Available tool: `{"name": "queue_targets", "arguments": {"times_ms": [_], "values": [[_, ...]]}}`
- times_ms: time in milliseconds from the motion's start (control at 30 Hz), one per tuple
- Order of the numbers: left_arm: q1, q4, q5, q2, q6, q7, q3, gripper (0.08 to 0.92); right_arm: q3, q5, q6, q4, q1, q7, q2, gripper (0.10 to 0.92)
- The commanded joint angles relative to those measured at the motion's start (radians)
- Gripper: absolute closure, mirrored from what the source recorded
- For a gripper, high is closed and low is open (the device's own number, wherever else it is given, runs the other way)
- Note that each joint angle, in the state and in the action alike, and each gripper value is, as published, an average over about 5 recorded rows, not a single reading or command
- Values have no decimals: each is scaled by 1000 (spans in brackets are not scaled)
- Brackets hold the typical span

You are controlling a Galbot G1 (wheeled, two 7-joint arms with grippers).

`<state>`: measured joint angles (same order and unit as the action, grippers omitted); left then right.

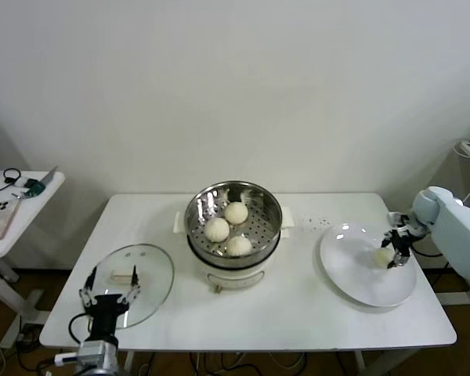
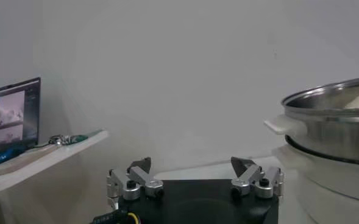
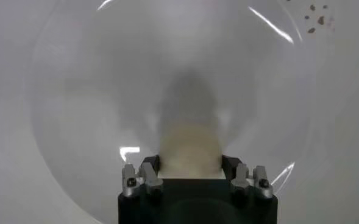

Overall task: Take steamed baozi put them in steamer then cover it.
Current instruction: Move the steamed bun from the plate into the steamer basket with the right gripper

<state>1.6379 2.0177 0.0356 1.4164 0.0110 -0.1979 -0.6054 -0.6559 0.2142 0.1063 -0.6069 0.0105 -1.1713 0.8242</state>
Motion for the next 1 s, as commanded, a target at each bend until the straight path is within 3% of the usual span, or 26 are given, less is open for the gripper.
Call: {"name": "queue_targets", "arguments": {"times_ms": [33, 367, 800, 1000], "values": [[-6, -2, 4, 2, 0, 0, 8, 177, -207, -258, -102, -113, 173, 18, -30, 357], [-25, -2, 14, 4, -1, 0, 34, 177, -634, -666, -304, -356, 609, 100, 18, 355], [-17, 9, 12, -24, 8, 3, 38, 177, -859, -1050, -528, -626, 841, 324, 167, 355], [-20, 11, 12, -34, 10, 4, 46, 177, -943, -1137, -563, -676, 876, 348, 244, 352]]}}
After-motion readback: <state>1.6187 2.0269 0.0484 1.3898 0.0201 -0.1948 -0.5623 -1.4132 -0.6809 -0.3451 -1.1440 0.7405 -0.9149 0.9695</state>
